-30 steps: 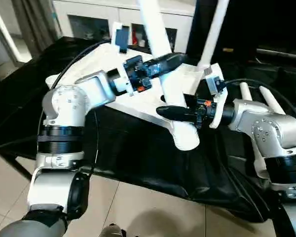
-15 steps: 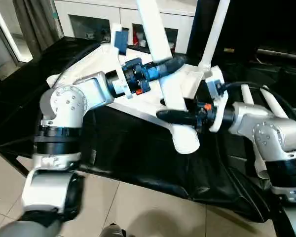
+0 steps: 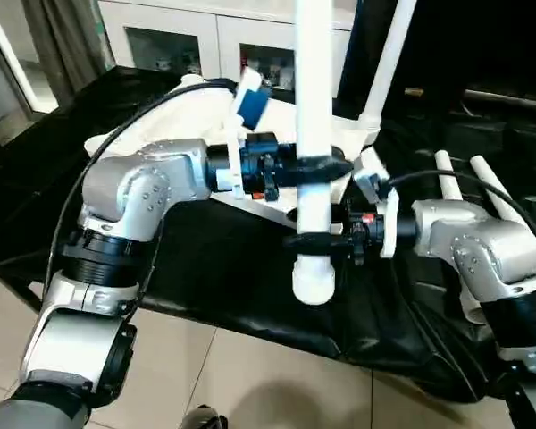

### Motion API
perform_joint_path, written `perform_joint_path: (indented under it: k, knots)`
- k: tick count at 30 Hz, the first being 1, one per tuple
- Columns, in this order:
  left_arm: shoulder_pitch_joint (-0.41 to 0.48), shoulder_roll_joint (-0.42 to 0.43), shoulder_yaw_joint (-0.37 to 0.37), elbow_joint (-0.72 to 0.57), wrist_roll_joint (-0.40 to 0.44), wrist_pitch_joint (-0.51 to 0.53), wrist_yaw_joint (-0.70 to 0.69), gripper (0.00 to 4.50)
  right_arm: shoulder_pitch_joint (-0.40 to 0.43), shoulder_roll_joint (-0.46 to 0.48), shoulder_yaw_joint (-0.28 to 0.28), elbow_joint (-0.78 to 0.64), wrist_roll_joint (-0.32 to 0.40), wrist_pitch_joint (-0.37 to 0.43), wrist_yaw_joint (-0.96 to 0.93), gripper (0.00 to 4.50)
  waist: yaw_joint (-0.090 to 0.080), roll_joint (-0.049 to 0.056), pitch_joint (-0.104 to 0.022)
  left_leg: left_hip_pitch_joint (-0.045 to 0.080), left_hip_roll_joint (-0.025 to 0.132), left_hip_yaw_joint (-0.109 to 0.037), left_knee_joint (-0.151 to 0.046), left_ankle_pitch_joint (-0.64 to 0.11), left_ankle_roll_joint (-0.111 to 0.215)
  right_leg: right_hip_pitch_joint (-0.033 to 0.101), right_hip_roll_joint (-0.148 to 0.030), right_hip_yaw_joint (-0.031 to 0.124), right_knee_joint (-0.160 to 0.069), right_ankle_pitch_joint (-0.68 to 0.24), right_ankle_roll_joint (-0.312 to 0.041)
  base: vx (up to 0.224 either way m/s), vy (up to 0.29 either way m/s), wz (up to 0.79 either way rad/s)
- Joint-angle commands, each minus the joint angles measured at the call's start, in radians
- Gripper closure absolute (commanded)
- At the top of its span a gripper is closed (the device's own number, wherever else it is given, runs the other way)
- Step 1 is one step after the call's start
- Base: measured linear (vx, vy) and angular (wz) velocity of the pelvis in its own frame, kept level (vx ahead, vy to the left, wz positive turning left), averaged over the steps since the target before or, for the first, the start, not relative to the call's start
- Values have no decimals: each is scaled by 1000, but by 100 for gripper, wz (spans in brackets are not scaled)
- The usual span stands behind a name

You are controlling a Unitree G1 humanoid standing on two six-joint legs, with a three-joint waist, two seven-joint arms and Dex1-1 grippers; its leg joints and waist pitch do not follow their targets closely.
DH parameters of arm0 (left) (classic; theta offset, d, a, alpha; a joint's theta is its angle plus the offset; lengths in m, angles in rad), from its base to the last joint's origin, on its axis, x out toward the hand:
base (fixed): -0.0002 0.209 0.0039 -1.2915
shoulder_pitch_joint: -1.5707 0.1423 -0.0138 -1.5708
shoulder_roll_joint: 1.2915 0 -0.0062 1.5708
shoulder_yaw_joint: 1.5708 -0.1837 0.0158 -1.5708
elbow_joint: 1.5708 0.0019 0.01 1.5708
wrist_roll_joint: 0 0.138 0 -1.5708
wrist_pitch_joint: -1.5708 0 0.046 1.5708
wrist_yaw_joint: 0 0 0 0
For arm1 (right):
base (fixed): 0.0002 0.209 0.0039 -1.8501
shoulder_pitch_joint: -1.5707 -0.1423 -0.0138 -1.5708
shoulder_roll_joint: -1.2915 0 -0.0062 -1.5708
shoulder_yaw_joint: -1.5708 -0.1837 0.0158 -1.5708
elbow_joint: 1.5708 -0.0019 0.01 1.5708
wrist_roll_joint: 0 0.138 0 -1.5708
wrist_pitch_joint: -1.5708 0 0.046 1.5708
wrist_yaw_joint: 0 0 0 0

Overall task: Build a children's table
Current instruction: Pick table leg

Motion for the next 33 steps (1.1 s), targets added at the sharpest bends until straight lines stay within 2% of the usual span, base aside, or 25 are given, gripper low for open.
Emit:
perform_joint_path:
  k: [1, 2, 6, 12, 19, 20, 21, 23, 24, 26, 27, 29, 30, 33]
  knots:
    - [-8, 12, -7, -21, -3, -4, -39, 267, 14, -26, -5, 12, -35, -12, -7, 123, -2, -16, -85, 11, 16, 1, -59, -99, 8, 64, -53, 50, -62, -123, -187, 0, 0, 0]
    - [-9, 14, -7, -18, -3, -8, -41, 267, 16, -27, -3, 12, -36, -11, -3, 152, -2, -15, -86, 11, 16, 1, -59, -98, 7, 64, -53, 50, -62, -119, -189, 0, 0, 0]
    - [-13, 10, 0, -6, -1, -17, -39, 267, 27, -30, 3, 10, -35, -10, 7, 176, 0, -15, -86, 12, 17, 2, -58, -103, 9, 64, -53, 50, -63, -116, -193, 0, 0, 0]
    - [-21, 5, 6, 13, 5, -20, -31, 267, 33, -23, -3, 11, -30, -13, -4, 237, 0, -13, -86, 12, 16, 1, -58, -103, 8, 64, -53, 50, -63, -121, -193, 0, 0, 0]
    - [-17, -4, 14, 15, 6, -21, -13, 267, 37, 4, -23, 19, -35, -25, -44, 261, 0, -13, -87, 12, 15, 1, -57, -105, 10, 64, -52, 49, -61, -108, -202, 0, 0, 0]
    - [-16, -6, 16, 16, 8, -21, -5, 232, 37, 11, -26, 21, -37, -28, -55, 262, 0, -12, -87, 12, 16, 1, -57, -104, 9, 64, -53, 49, -61, -110, -202, 0, 0, 0]
    - [-22, -22, 32, 32, 18, -29, 39, 198, 37, 22, -32, 25, -42, -37, -78, 262, 0, -8, -88, 12, 16, 0, -57, -104, 8, 63, -53, 49, -60, -108, -203, 0, 0, 0]
    - [-33, -44, 57, 58, 26, -31, 98, 198, 36, 35, -41, 30, -49, -46, -105, 262, -1, -11, -87, 11, 16, 0, -57, -105, 1, 64, -53, 49, -61, -105, -205, 0, 0, 0]
    - [-42, -67, 81, 79, 38, -44, 160, 198, 33, 52, -52, 37, -56, -58, -139, 262, 0, -7, -86, 14, 16, 1, -56, -115, -5, 60, -52, 49, -64, -115, -205, 0, 0, 0]
    - [-44, -87, 91, 91, 70, -68, 233, 162, 28, 74, -65, 49, -67, -69, -186, 262, 1, -11, -87, 12, 15, -1, -58, -127, -10, 65, -55, 48, -67, -135, -197, 0, 0, 0]
    - [-44, -87, 91, 91, 70, -68, 233, 162, 28, 74, -65, 49, -67, -69, -187, 262, 0, -12, -88, 12, 15, -2, -58, -128, -12, 66, -54, 47, -66, -139, -191, 0, 0, 0]
    - [-42, -112, 94, 96, 113, -83, 329, 157, 22, 103, -77, 56, -81, -80, -247, 263, -1, -9, -88, 12, 17, -4, -59, -122, -17, 65, -53, 48, -65, -131, -175, 0, 0, 0]
    - [-40, -140, 111, 94, 123, -77, 397, 158, 20, 124, -82, 55, -90, -90, -284, 263, -3, -10, -88, 11, 16, -2, -58, -120, -16, 65, -54, 49, -66, -125, -173, 0, 0, 0]
    - [-41, -178, 136, 81, 121, -43, 481, 158, 20, 150, -82, 55, -107, -103, -328, 263, -1, -14, -89, 10, 15, -2, -57, -108, -9, 66, -53, 48, -65, -112, -178, 0, 0, 0]
